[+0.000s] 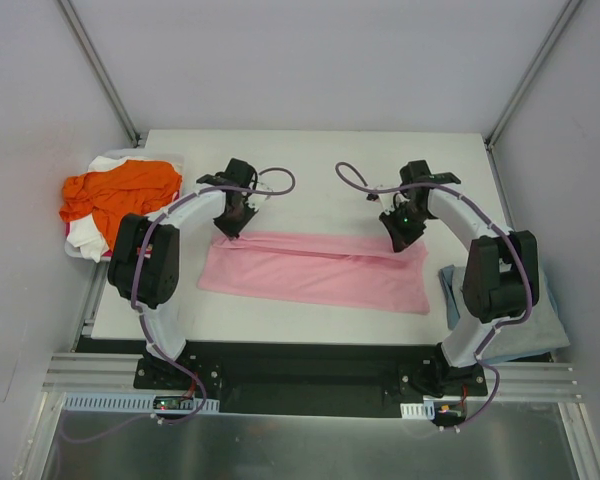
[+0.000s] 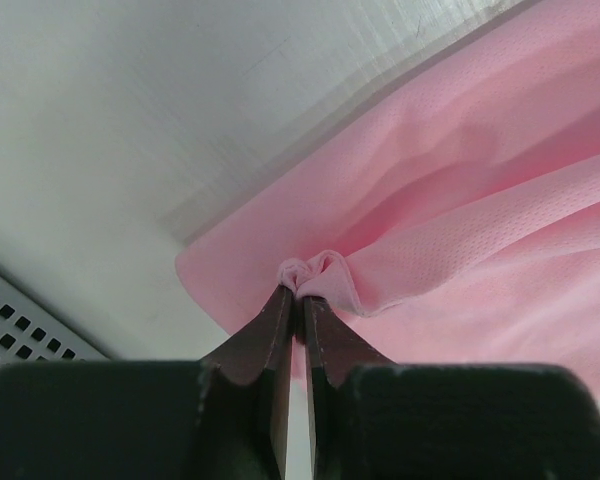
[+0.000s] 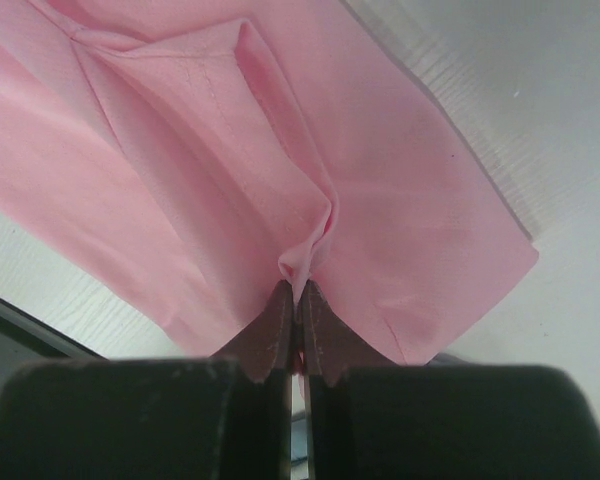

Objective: Fold and stack the t-shirts
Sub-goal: Fold the tshirt

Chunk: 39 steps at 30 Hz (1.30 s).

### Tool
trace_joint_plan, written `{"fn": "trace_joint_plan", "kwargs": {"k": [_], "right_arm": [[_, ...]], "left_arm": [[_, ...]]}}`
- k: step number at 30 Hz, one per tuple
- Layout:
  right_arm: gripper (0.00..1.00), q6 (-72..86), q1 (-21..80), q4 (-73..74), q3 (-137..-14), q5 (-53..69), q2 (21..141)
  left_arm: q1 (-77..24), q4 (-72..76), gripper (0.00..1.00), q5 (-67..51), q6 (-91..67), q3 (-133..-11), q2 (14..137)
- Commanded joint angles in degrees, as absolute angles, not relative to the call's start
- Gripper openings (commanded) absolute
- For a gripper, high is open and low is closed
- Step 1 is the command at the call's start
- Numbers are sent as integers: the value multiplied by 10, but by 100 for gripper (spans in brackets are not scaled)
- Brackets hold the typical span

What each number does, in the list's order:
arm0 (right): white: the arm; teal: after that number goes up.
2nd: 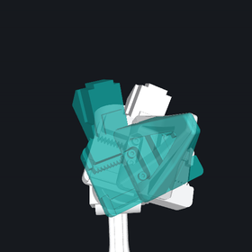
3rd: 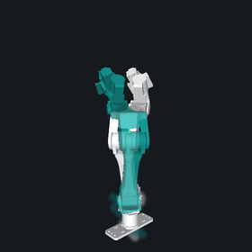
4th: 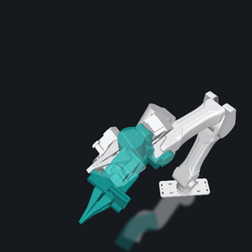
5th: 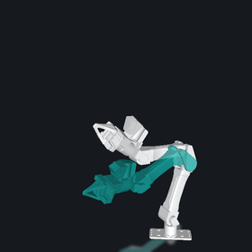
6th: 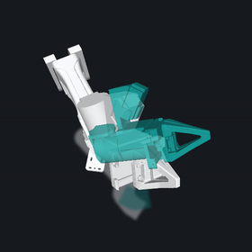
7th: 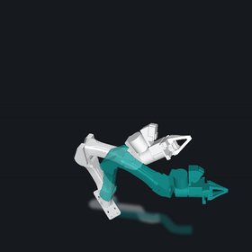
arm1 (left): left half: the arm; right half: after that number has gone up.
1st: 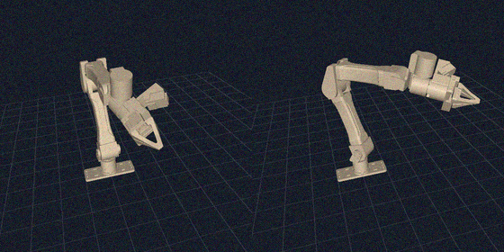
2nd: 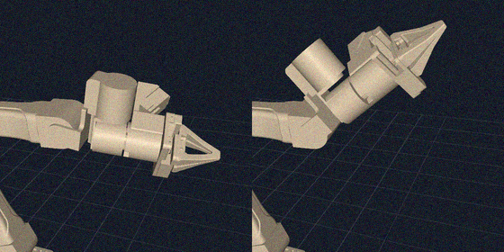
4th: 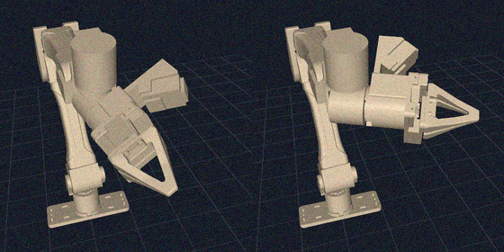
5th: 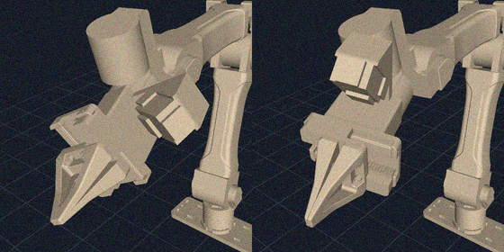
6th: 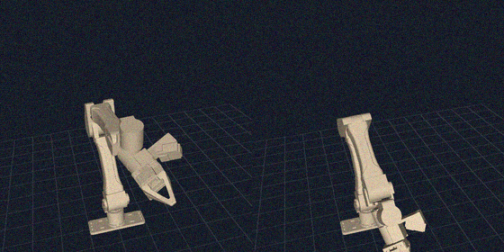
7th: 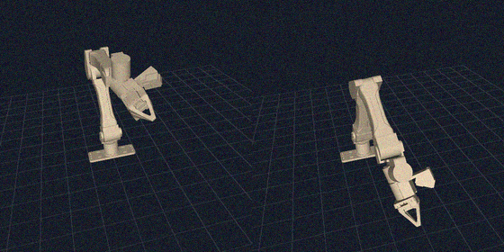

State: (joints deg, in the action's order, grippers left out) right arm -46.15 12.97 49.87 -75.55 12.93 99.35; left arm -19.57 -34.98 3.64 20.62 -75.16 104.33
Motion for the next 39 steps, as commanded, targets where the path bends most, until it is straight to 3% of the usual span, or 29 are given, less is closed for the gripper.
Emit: {"fn": "trace_joint_plan", "kwargs": {"k": [1,5,28,39], "right_arm": [[1,-475,135,515,-747,139,976],[1,-474,136,512,-738,141,976],[1,-463,147,516,-713,145,934],[1,-462,150,518,-711,144,931]], "left_arm": [[-201,-361,8,56,224,-741,1014],[-201,-364,24,58,226,-737,1012],[-202,-381,16,60,219,-725,977],[-210,-408,18,33,207,-701,940]]}}
